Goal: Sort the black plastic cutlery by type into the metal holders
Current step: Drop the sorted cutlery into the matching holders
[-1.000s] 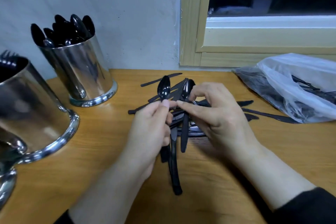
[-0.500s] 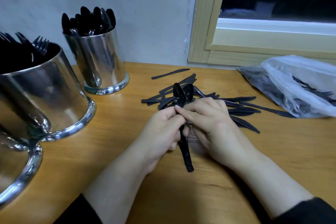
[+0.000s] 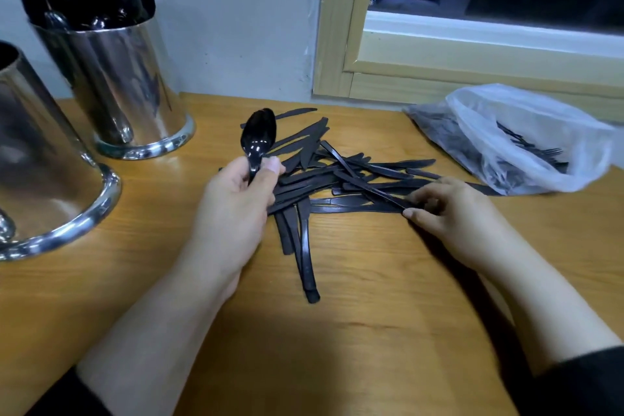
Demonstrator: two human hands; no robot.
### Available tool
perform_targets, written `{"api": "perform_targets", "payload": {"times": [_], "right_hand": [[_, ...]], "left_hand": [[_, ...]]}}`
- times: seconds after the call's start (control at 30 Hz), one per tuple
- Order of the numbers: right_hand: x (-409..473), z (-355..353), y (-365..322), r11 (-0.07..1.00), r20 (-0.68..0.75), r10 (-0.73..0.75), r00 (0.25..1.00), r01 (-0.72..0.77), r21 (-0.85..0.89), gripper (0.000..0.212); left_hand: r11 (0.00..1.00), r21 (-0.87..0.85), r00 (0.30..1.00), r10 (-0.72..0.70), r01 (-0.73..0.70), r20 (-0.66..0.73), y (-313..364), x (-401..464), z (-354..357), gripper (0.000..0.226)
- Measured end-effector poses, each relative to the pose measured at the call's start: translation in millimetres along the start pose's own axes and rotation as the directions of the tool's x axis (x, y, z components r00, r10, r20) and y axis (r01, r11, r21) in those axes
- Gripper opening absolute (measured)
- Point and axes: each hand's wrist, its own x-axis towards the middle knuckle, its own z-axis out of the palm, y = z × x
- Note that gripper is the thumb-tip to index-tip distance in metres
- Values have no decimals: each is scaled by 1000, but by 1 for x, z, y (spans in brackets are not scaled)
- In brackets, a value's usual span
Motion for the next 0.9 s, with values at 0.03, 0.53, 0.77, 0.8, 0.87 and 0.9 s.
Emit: {"api": "perform_targets", "payload": {"times": [0.03, 0.53, 0.77, 0.8, 0.87, 0.9], "right_hand": [[1, 0, 0, 1000, 2, 2, 1000, -2, 11, 12], [-11, 2, -36, 774, -125, -292, 948, 311, 551, 7], [23, -12, 29, 982, -165, -18, 986, 49, 181, 22], [25, -11, 36, 992, -108, -12, 994, 26, 126, 25], [27, -5, 40, 999, -7, -13, 1000, 13, 39, 30], [26, -4, 38, 1000, 24, -17, 1000, 17, 9, 31]], "left_hand": [[1000, -14, 1000, -15, 16, 4, 1, -1, 0, 25], [754, 542, 924, 240, -371, 299, 4, -6, 17, 42], [872, 470, 990, 102, -137, 99, -1, 3, 12, 20], [875, 466, 991, 97, -129, 93, -2, 3, 13, 20], [884, 451, 991, 93, -127, 97, -2, 2, 15, 20], [887, 444, 991, 95, -128, 96, -2, 1, 16, 20]]}}
